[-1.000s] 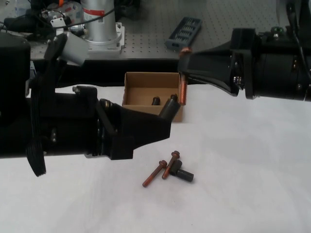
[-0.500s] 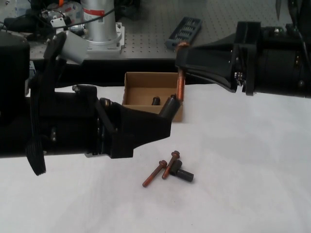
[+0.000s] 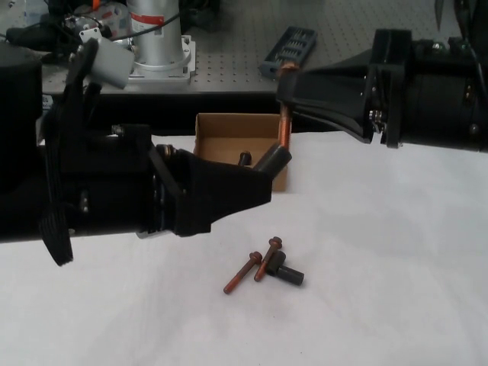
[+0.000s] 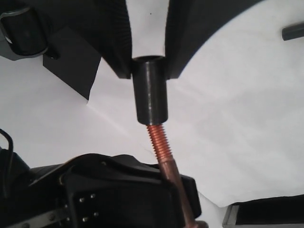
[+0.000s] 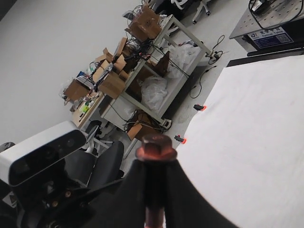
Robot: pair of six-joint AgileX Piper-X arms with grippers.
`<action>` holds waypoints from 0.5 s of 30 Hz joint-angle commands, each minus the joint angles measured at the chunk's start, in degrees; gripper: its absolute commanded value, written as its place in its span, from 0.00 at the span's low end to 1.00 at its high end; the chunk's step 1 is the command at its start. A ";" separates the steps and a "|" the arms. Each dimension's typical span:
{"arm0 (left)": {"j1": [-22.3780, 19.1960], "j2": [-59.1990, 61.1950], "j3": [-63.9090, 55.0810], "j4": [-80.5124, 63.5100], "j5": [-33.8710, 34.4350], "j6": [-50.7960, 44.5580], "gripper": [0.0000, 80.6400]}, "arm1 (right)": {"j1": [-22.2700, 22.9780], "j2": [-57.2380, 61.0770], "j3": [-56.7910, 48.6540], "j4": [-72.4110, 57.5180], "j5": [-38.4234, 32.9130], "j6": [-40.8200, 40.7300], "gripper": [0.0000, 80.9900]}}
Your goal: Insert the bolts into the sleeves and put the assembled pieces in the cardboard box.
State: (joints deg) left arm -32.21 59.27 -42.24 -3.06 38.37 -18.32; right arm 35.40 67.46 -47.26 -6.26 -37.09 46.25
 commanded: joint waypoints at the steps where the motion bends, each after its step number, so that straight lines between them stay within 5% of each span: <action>1: -0.31 -0.71 -0.27 -2.19 -0.43 -1.20 0.01 | 0.09 0.08 -0.28 -1.48 -1.01 0.04 0.03; 15: -1.21 -0.71 -0.27 -2.19 -0.81 -1.20 0.01 | 0.09 -0.62 -0.28 -1.84 0.01 0.47 0.03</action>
State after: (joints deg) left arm -33.11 59.27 -42.24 -3.92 37.50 -19.35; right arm 35.40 67.46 -47.26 -6.93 -37.09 46.61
